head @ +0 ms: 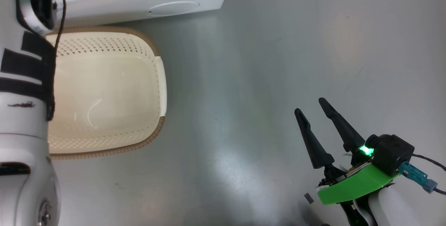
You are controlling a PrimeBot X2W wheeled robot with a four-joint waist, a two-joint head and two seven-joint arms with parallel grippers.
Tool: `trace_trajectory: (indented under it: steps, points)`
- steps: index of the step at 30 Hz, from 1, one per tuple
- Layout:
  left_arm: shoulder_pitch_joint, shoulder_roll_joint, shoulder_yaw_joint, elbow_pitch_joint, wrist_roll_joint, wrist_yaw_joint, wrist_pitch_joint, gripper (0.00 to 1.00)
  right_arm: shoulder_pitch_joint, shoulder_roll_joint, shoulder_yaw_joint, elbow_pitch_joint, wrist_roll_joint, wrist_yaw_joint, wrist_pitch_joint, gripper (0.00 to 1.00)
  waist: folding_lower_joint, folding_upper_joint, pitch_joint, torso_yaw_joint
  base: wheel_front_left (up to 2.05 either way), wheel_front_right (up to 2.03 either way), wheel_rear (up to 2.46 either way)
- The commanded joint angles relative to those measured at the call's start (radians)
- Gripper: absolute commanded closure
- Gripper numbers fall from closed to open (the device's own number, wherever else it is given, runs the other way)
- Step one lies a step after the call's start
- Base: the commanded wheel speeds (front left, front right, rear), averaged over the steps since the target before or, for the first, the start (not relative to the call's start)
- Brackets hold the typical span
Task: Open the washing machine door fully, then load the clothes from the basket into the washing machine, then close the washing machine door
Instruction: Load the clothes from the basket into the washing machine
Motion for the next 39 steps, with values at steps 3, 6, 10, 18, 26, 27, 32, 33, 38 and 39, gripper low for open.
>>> trace_trajectory:
  steps: [3,6,10,18,26,27,32,33,38,39]
  points:
    - [-0.026,0.023,-0.002,-0.011,-0.006,-0.011,-0.038,0.0,0.025,0.005,0.023,-0.022,0.008,0.002,-0.005,0.0,0.0,-0.0001,0.032,-0.01,0.0,0.0,0.0]
    - [-0.035,0.022,-0.009,0.001,-0.008,-0.025,-0.076,0.63,0.019,0.012,0.025,-0.021,0.009,0.002,-0.005,0.0,0.0,-0.0001,0.045,-0.017,0.0,0.0,0.0]
    - [-0.049,0.029,-0.015,0.021,-0.005,-0.032,-0.134,1.0,0.01,0.018,0.023,-0.019,0.012,0.002,-0.005,0.0,0.0,-0.0001,0.051,-0.024,0.0,0.0,0.0]
    - [-0.068,0.05,-0.049,0.038,0.031,-0.021,-0.283,1.0,0.012,0.02,0.026,-0.009,0.014,0.002,-0.005,0.0,0.0,-0.0001,0.026,-0.011,0.0,0.0,0.0]
    - [-0.094,0.078,-0.062,0.063,0.039,-0.028,-0.379,1.0,0.025,0.011,0.042,0.001,0.018,0.002,-0.005,0.0,0.0,-0.0001,-0.014,-0.007,0.0,0.0,0.0]
    - [-0.1,0.082,-0.064,0.062,0.041,-0.029,-0.387,1.0,0.027,0.009,0.043,0.0,0.018,0.002,-0.005,0.0,0.0,-0.0001,-0.014,-0.008,0.0,0.0,0.0]
    - [-0.145,0.111,-0.082,0.042,0.057,-0.046,-0.418,1.0,0.038,0.002,0.041,-0.009,0.021,0.002,-0.005,0.0,0.0,-0.0001,0.012,-0.023,0.0,0.0,0.0]
    - [-0.156,0.113,-0.085,0.036,0.059,-0.048,-0.421,1.0,0.038,0.003,0.04,-0.01,0.022,0.002,-0.005,0.0,0.0,-0.0001,0.022,-0.024,0.0,0.0,0.0]
    - [-0.192,0.119,-0.1,0.007,0.074,-0.051,-0.428,1.0,0.038,0.007,0.039,-0.012,0.029,0.002,-0.005,0.0,0.0,-0.0001,0.057,-0.031,0.0,0.0,0.0]
    - [-0.201,0.117,-0.102,0.002,0.075,-0.052,-0.429,1.0,0.039,0.007,0.038,-0.014,0.03,0.002,-0.005,0.0,0.0,-0.0001,0.067,-0.031,0.0,0.0,0.0]
